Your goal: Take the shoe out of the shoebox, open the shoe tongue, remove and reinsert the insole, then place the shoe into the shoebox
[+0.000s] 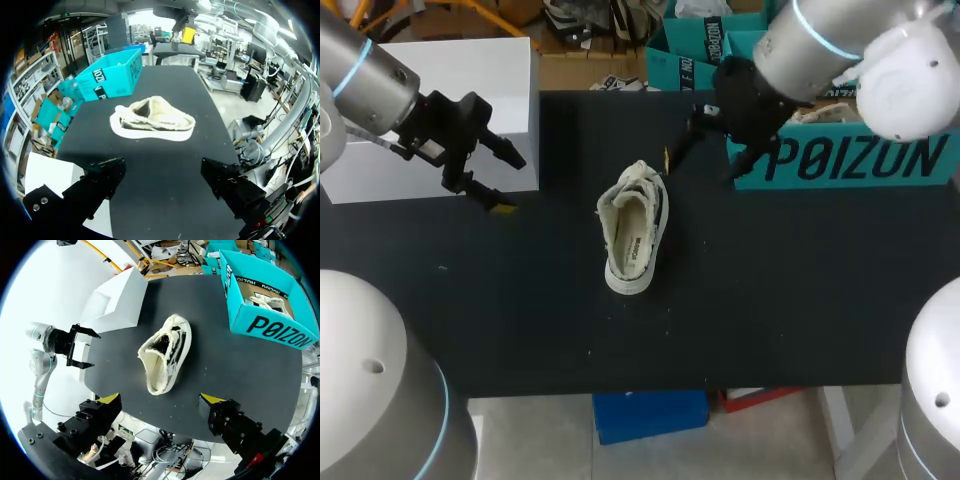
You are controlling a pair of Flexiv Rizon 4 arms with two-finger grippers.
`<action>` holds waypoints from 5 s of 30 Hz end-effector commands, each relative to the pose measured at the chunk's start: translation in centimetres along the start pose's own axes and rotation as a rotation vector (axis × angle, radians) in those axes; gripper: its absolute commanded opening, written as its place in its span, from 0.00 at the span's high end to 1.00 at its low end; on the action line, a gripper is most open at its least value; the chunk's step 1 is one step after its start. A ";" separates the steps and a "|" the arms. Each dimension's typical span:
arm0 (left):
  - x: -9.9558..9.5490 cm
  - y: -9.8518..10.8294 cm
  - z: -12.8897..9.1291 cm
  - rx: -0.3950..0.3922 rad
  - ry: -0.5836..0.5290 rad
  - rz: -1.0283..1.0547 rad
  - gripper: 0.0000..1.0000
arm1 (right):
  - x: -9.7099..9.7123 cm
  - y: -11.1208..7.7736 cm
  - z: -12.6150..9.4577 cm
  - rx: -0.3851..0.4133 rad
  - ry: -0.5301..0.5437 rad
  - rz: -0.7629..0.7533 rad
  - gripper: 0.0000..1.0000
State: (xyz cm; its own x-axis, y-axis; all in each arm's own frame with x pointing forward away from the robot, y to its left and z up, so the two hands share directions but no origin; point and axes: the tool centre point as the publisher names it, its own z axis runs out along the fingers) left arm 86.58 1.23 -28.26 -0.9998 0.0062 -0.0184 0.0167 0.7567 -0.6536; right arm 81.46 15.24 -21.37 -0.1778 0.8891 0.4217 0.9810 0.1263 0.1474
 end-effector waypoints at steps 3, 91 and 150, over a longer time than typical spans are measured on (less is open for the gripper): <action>0.1 0.1 0.0 0.000 -0.002 0.001 0.00 | 1.8 2.2 1.6 0.155 -0.100 -0.012 0.00; -2.8 -7.4 17.0 -0.140 0.294 0.063 1.00 | 1.9 0.9 2.2 0.099 -0.017 0.037 0.00; 2.1 -1.1 1.9 -0.045 0.038 0.012 0.00 | 1.4 2.7 3.4 0.235 -0.156 0.007 0.00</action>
State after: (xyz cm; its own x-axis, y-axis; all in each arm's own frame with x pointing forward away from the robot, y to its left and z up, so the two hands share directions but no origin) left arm 84.81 -0.83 -28.93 -0.9988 0.0472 0.0144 0.0282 0.7847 -0.6192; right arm 81.98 16.79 -23.64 -0.1627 0.9211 0.3537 0.9856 0.1683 0.0151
